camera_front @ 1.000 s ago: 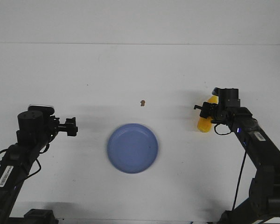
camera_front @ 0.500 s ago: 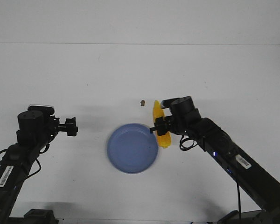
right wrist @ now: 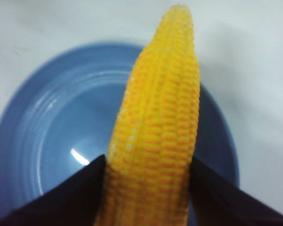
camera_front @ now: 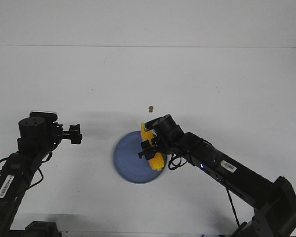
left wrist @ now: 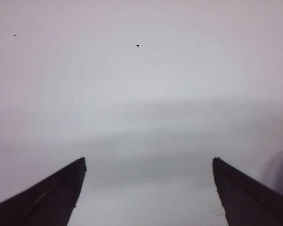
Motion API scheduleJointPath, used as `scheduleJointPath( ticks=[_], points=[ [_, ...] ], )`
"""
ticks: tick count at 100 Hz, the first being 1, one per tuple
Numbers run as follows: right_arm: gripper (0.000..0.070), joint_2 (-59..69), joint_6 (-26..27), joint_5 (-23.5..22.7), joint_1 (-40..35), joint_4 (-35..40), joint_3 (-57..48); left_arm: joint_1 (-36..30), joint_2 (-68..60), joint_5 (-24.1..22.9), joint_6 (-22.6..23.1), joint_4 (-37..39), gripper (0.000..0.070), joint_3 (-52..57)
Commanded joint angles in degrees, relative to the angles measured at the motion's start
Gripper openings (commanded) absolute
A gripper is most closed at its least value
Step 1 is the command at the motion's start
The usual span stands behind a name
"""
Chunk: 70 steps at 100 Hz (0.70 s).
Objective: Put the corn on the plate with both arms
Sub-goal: 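Carry the corn with the right gripper over the blue plate, then lower the corn onto the plate and open the right gripper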
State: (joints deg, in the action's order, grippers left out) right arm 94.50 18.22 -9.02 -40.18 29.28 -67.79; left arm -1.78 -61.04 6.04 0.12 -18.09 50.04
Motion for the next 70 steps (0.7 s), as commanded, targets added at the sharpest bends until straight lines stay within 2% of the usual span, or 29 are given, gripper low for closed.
scheduleJointPath(
  ticks=[1, 11, 19, 39, 54, 70],
  points=[
    [0.0498, 1.2, 0.0, 0.02, -0.92, -0.72, -0.79, -0.15, -0.48, -0.15, 0.31, 0.15, 0.0549, 0.37],
    [0.0636, 1.18, 0.02, 0.04, -1.27, -1.01, -0.79, -0.15, -0.48, -0.15, 0.31, 0.15, 0.0549, 0.37],
    [0.0692, 1.11, 0.24, 0.07, -1.27, -1.25, -0.79, -0.15, -0.48, -0.15, 0.31, 0.15, 0.0549, 0.37],
    [0.0692, -1.7, -0.87, 0.04, 1.31, -2.29, -0.81, -0.15, -0.31, -0.11, 0.28, 0.13, 0.0544, 0.37],
    [0.0692, -8.33, -4.79, 0.28, 6.43, -2.1, -0.81, -0.15, -0.26, -0.13, 0.33, 0.15, 0.0543, 0.37],
    [0.0692, -17.99, -9.31, 4.39, 14.23, -0.57, -0.79, -0.15, -0.26, -0.13, 0.33, 0.35, 0.0543, 0.37]
  ],
)
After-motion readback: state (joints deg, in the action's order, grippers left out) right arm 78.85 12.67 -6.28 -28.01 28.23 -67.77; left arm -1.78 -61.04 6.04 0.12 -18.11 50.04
